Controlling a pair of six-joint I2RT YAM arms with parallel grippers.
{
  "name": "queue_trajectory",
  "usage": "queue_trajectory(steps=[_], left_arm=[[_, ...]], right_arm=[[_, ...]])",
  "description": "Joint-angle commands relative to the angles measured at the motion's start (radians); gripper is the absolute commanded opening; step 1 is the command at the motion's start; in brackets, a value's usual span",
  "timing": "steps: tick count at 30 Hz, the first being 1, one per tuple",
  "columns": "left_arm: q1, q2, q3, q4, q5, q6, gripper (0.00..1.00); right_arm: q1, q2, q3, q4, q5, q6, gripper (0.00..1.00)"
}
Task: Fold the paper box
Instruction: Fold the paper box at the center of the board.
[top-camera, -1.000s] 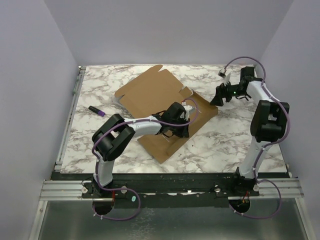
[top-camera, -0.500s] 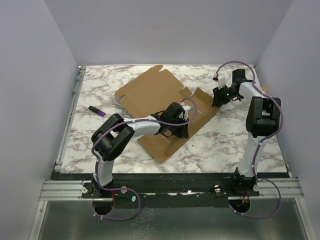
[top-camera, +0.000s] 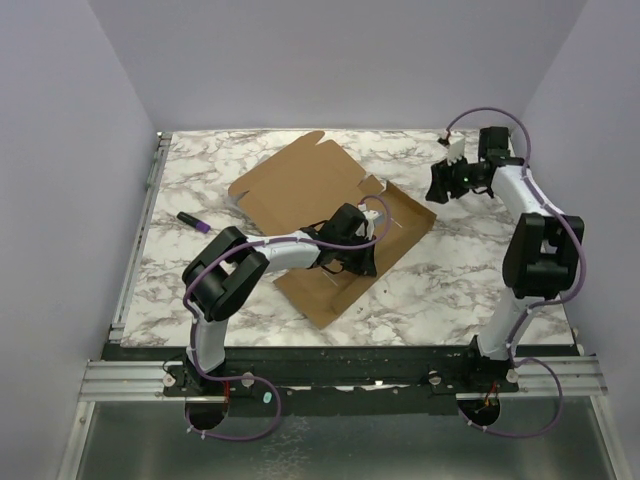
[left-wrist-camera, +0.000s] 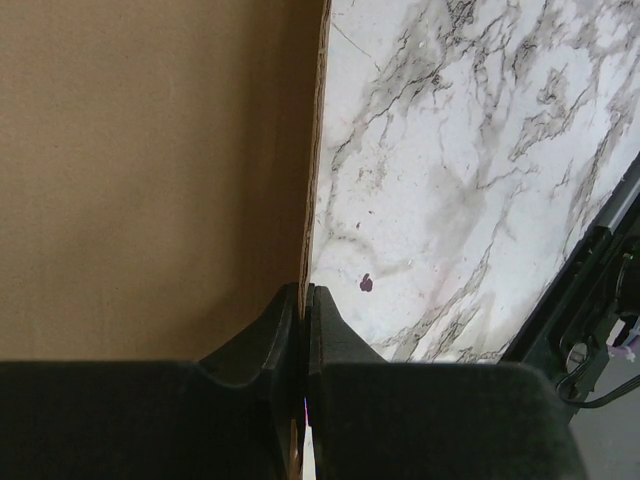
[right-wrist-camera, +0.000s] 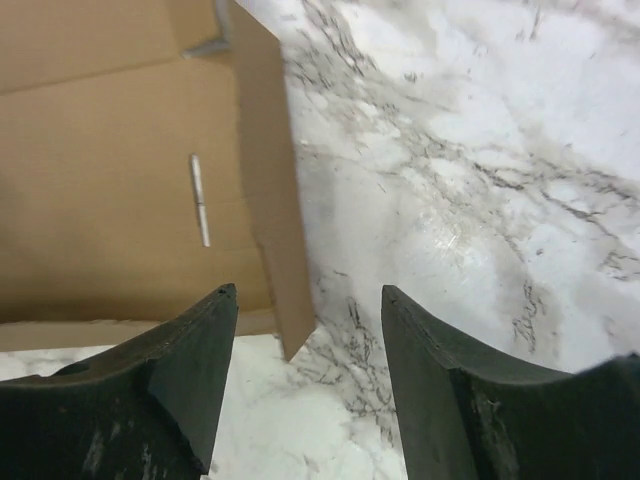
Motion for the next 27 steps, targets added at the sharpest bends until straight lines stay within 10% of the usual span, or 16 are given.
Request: queue_trajectory(steps=[1, 18, 27], left_arm=[[0.006, -0.019, -0.024, -0.028, 0.033, -0.017, 0.00], [0.006, -0.028, -0.021, -0.019, 0.049, -0.010, 0.00], [0.000, -0.032, 0.007, -0.020, 0.079, 0.021, 0.00]], right_arm=[[-0.005, -0.143, -0.060, 0.017, -0.098, 0.005, 0.63], [0.022, -0.067, -0.214, 0.070, -0.012, 0.007, 0.15], [0.044, 0.024, -0.169, 0.081, -0.035, -0.031, 0.15]])
